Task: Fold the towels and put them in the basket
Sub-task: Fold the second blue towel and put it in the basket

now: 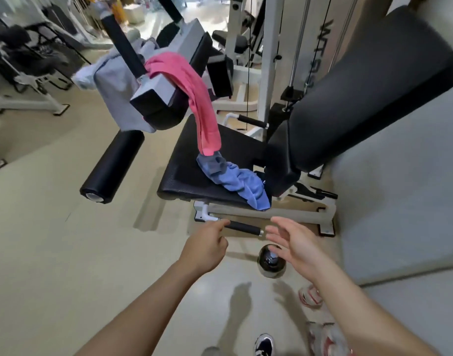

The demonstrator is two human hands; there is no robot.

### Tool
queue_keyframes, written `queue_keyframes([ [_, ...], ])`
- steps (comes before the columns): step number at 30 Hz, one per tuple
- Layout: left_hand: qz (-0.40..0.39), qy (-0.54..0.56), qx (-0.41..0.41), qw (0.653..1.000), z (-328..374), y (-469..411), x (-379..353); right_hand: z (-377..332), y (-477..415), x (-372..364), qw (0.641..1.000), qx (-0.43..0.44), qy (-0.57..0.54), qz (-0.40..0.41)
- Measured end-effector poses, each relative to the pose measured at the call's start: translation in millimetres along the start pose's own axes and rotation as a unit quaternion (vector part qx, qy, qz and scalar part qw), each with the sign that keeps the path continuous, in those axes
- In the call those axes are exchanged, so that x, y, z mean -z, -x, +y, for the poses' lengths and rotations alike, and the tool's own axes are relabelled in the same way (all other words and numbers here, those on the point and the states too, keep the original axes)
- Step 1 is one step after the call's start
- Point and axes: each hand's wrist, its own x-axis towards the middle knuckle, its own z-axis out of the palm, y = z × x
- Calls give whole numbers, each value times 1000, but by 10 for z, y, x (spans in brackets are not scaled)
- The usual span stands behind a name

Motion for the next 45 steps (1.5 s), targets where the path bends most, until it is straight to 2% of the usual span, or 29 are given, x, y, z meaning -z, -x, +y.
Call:
queue_keyframes([
  [7, -56, -125, -21, 990, -257, -1223, -289, -137, -1157, -178, 998, -32, 59, -12],
  [10, -87, -217, -48, 971, -343, -1805, -455, -124, -1754, -307, 995, -38, 97, 1],
  [14, -107, -308, -106, 939, -475, -2576, -623, -25, -2561, -541, 978, -34, 203, -13],
  [17, -108, -368, -168, 908, -568, -3061, -691, 70, -3021, -661, 954, -5, 299, -31],
  [22, -128, -390, -180, 894, -686, -3622, -784, 112, -3476, -783, 894, 46, 441, -69],
  [25, -131, -381, -166, 900, -783, -3658, -766, 151, -3621, -841, 853, 79, 510, -77],
  [27, -74, -325, -219, 917, -834, -3564, -715, 224, -3704, -855, 821, 102, 555, -86],
  [28, -25, -263, -240, 934, -862, -3513, -682, 242, -3719, -864, 824, 120, 548, -78],
  [30, 48, -116, -230, 965, -899, -3403, -580, 191, -3707, -864, 872, 161, 460, -41],
  [32, 64, -32, -182, 981, -936, -3300, -459, -11, -3606, -848, 899, 208, 386, -3],
  [34, 47, 4, -137, 990, -955, -3212, -361, -349, -3431, -814, 918, 179, 355, -15],
  [37, -41, -52, -107, 992, -949, -3057, -350, -900, -3143, -727, 914, 43, 374, -148],
  [38, -76, -53, -82, 992, -962, -3002, -371, -1057, -3057, -649, 921, 20, 346, -176],
  [39, -113, 0, -31, 993, -962, -2936, -355, -1211, -2962, -577, 938, 8, 295, -179],
  [40, -141, 104, 27, 984, -978, -2870, -327, -1332, -2894, -478, 960, 1, 223, -171],
  [41, -167, 221, 73, 958, -979, -2816, -255, -1435, -2817, -395, 977, -6, 143, -157],
  [43, -164, 400, 108, 895, -863, -2700, -29, -1569, -2633, -276, 990, -13, 11, -138],
  [45, -139, 576, 132, 795, -666, -2643, 173, -1569, -2452, -237, 989, 8, -65, -133],
])
